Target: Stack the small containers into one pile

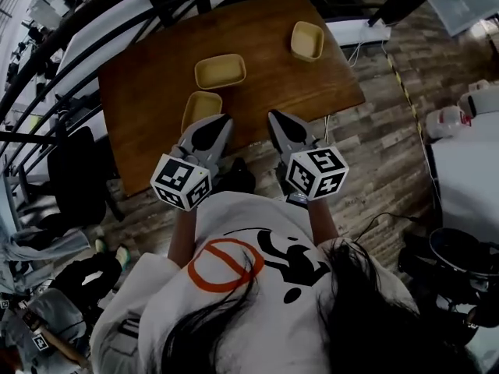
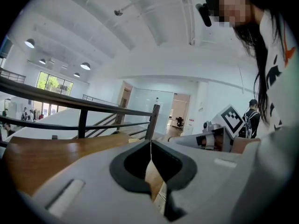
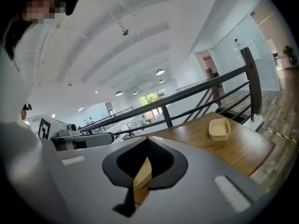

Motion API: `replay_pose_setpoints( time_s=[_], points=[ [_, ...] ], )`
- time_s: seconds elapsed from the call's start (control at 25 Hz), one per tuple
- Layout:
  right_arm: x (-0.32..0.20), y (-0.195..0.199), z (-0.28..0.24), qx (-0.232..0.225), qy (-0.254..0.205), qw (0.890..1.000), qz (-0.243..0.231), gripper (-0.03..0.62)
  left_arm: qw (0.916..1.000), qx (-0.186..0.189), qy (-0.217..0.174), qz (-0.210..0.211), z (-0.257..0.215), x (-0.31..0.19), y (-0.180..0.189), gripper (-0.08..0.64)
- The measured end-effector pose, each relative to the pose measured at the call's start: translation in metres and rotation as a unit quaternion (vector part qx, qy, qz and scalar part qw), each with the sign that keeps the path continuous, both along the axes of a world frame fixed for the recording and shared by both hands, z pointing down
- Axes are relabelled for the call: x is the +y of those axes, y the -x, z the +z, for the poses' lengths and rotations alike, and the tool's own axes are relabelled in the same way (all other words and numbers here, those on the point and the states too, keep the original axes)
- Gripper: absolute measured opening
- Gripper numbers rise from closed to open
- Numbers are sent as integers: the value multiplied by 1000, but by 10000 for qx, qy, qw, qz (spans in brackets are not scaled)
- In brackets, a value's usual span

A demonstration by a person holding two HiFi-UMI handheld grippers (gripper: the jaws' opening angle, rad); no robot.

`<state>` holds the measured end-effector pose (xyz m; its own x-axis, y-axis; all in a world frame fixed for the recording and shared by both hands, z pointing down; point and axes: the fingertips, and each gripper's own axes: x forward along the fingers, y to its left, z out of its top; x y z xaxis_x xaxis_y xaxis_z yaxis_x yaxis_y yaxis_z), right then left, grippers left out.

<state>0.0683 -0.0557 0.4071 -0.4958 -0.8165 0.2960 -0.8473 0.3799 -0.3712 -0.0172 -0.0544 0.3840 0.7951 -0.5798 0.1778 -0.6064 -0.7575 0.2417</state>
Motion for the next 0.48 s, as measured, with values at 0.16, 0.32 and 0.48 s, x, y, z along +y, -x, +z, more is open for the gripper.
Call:
replay_pose_setpoints(
  time_s=[0.16, 0.32, 0.48],
  points=[
    [-38, -11, 8, 285, 48, 9992, 263, 20, 9997, 9, 63, 218, 8, -38, -1, 0],
    [-71, -37, 11, 402, 102, 9973, 598, 21, 9992, 65, 104, 381, 11, -72, -11, 0],
    [-89, -83, 25, 484, 313, 9937, 964, 21, 9978, 70, 190, 626, 17, -84, -36, 0]
  ],
)
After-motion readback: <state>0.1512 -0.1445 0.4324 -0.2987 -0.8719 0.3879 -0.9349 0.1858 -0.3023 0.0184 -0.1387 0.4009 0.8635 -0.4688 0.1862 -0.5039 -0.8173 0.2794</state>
